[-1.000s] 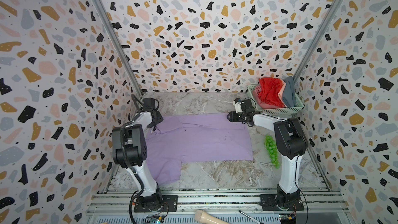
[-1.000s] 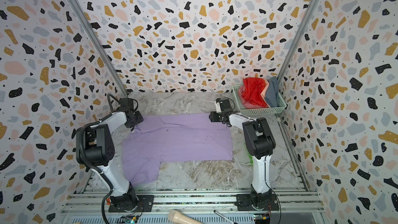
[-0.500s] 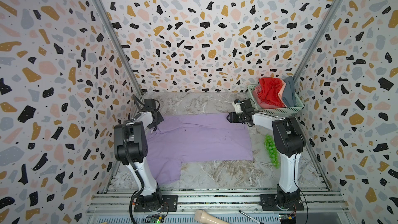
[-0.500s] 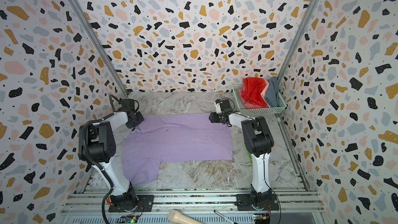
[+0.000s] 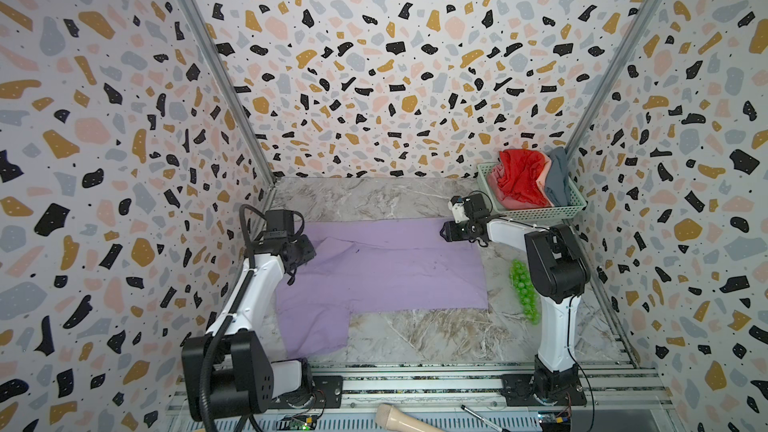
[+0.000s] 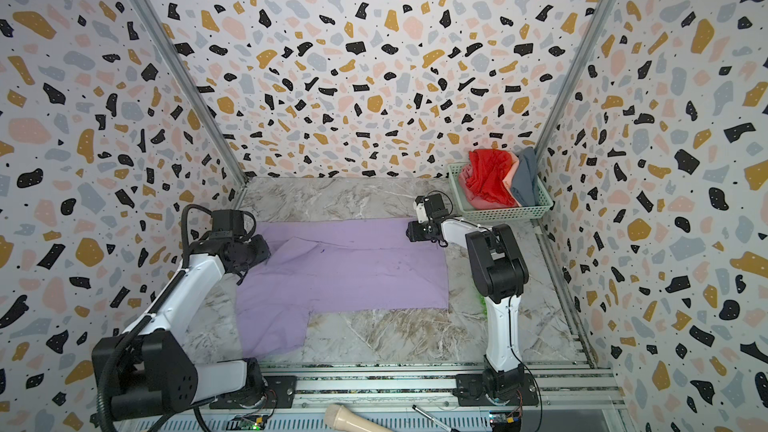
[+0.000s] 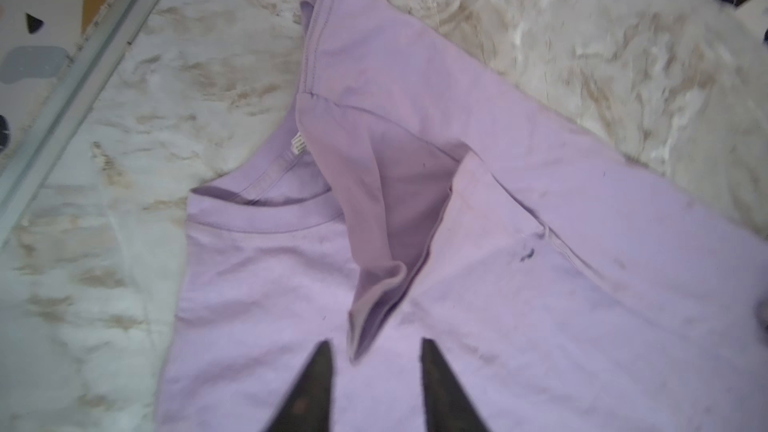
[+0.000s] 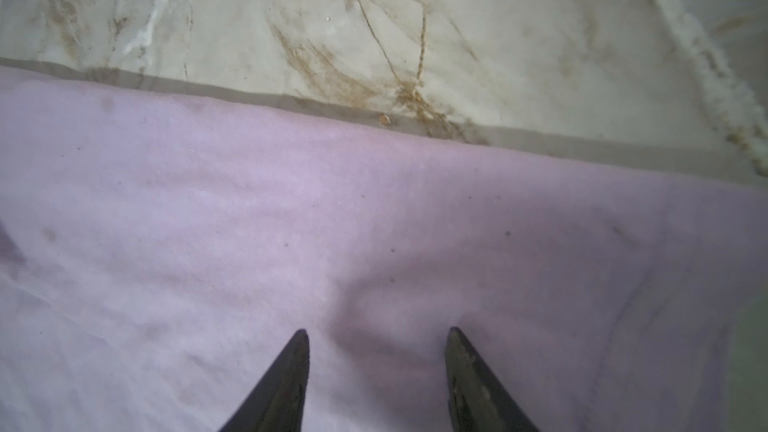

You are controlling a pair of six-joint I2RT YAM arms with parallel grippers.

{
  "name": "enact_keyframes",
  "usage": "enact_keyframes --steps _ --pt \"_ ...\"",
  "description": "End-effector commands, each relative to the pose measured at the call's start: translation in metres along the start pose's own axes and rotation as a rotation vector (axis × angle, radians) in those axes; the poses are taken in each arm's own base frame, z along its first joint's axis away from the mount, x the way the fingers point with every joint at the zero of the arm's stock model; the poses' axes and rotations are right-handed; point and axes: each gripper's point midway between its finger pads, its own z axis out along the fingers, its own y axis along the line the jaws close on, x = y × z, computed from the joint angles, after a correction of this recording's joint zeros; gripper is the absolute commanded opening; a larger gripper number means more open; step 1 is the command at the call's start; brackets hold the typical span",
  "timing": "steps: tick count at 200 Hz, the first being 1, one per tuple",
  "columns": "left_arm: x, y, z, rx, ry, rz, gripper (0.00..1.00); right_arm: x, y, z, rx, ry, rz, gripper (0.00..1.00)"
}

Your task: Fold and stack the t-shirts

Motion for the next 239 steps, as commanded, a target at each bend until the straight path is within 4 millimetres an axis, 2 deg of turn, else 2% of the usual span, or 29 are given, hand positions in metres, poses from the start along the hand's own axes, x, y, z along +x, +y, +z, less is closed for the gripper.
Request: enact_keyframes --steps 1,12,24,57,71,80,109,137,174,239 --pt "-0.019 0.008 -0.02 -0.07 -0.047 -0.001 0.56 0.005 -0.007 -0.015 0.039 0.033 -0.023 0.53" --pt "-0.032 0.0 -0.019 -0.045 -0.076 0.007 0.57 0.001 -0.007 -0.016 0.039 0.024 -0.027 0.53" --pt "-0.037 -0.009 -0.007 -0.013 -0.066 0.007 0.56 -0.002 -0.006 -0.017 0.037 0.012 -0.026 0.53" --pt "-0.032 -0.043 0.04 0.102 0.021 0.065 0.52 -0.003 -0.004 -0.02 0.028 -0.012 -0.007 0.53" --pt "-0.028 -0.065 0.058 0.163 0.055 0.147 0.52 -0.003 -0.004 -0.02 0.029 -0.019 -0.001 0.53" --pt "-0.026 -0.072 0.07 0.165 0.07 0.184 0.52 -0.004 -0.004 -0.019 0.028 -0.026 0.003 0.53" --pt "-0.026 -0.08 0.11 0.176 0.11 0.202 0.46 -0.002 -0.004 -0.017 0.025 -0.023 0.001 0.53" --pt "-0.029 -0.077 0.138 0.141 0.114 0.159 0.45 0.0 -0.011 -0.016 0.055 -0.024 -0.004 0.54" --pt "-0.025 -0.075 0.15 0.127 0.123 0.119 0.36 -0.005 -0.02 -0.014 0.072 -0.03 0.005 0.54" --pt "-0.019 -0.079 0.164 0.134 0.129 0.136 0.28 -0.01 -0.023 -0.012 0.073 -0.029 0.008 0.54"
